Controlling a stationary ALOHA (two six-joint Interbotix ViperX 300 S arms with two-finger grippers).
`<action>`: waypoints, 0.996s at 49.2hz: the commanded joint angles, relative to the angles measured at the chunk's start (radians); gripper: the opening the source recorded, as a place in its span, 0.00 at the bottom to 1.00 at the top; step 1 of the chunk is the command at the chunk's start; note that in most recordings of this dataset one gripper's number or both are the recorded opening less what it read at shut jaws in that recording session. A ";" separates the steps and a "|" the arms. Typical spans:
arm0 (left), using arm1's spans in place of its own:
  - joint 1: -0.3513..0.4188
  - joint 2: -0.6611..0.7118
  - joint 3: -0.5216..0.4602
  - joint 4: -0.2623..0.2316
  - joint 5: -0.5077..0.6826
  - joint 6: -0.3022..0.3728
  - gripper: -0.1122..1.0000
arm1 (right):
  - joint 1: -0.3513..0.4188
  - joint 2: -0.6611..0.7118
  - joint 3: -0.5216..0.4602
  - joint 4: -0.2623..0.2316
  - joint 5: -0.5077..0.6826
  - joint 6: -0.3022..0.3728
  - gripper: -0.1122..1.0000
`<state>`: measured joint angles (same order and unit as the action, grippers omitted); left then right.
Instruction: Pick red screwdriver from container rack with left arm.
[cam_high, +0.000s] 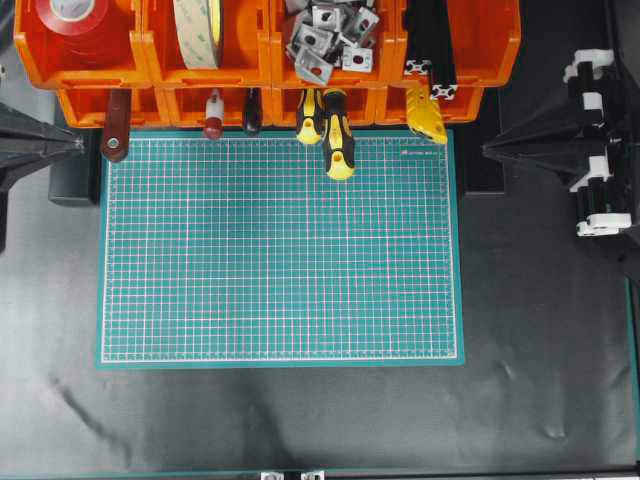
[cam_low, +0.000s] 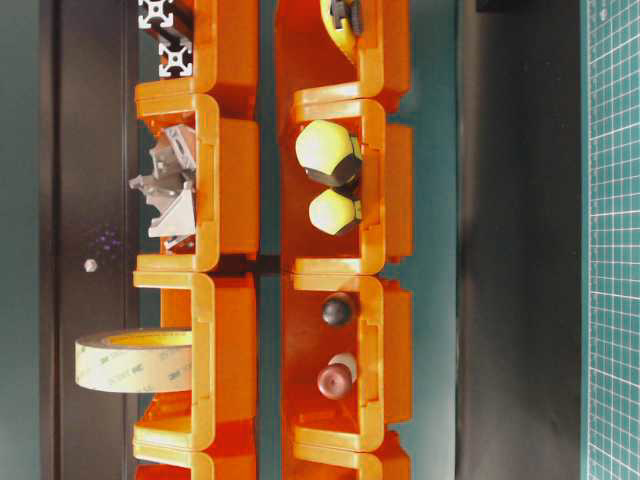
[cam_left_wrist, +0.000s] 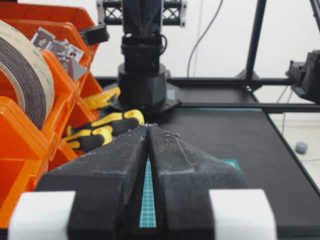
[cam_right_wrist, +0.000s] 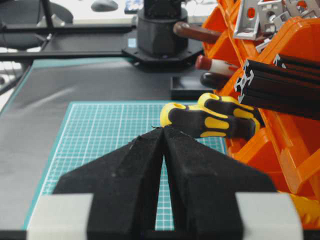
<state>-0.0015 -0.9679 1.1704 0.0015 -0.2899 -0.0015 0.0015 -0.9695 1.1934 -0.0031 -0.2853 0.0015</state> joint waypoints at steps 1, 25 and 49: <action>0.003 0.028 -0.055 0.052 0.023 -0.011 0.15 | 0.000 0.014 -0.029 0.006 -0.020 0.006 0.12; -0.072 0.084 -0.405 0.054 0.601 0.005 0.11 | -0.006 0.020 -0.031 0.006 -0.066 0.086 0.10; -0.210 0.342 -0.680 0.209 1.106 -0.012 0.11 | -0.006 0.020 -0.032 0.006 -0.061 0.087 0.10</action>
<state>-0.1795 -0.6627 0.5354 0.1457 0.7716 -0.0031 -0.0046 -0.9587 1.1919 0.0000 -0.3375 0.0874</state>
